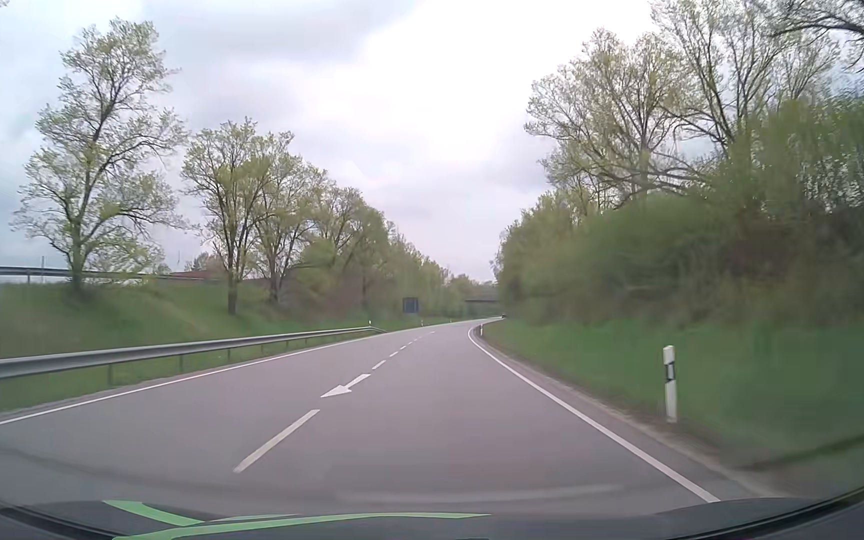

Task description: Follow the waypoints while adhering to traffic rules and regulations

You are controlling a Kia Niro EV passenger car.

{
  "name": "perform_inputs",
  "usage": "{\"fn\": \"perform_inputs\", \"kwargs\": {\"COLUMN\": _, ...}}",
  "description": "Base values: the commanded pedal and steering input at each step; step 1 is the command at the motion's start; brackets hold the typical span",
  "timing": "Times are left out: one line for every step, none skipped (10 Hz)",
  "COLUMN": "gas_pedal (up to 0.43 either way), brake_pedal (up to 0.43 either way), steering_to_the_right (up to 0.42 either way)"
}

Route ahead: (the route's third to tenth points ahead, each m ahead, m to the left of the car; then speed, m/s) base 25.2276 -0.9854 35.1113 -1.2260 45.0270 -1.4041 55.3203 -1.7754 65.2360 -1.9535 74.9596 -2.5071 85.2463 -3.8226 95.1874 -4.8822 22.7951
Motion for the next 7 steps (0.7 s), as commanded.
{"fn": "perform_inputs", "kwargs": {"gas_pedal": 0.260, "brake_pedal": 0.000, "steering_to_the_right": 0.007}}
{"fn": "perform_inputs", "kwargs": {"gas_pedal": 0.260, "brake_pedal": 0.000, "steering_to_the_right": 0.008}}
{"fn": "perform_inputs", "kwargs": {"gas_pedal": 0.260, "brake_pedal": 0.000, "steering_to_the_right": 0.008}}
{"fn": "perform_inputs", "kwargs": {"gas_pedal": 0.260, "brake_pedal": 0.000, "steering_to_the_right": 0.007}}
{"fn": "perform_inputs", "kwargs": {"gas_pedal": 0.260, "brake_pedal": 0.000, "steering_to_the_right": 0.007}}
{"fn": "perform_inputs", "kwargs": {"gas_pedal": 0.260, "brake_pedal": 0.000, "steering_to_the_right": 0.007}}
{"fn": "perform_inputs", "kwargs": {"gas_pedal": 0.260, "brake_pedal": 0.000, "steering_to_the_right": 0.007}}
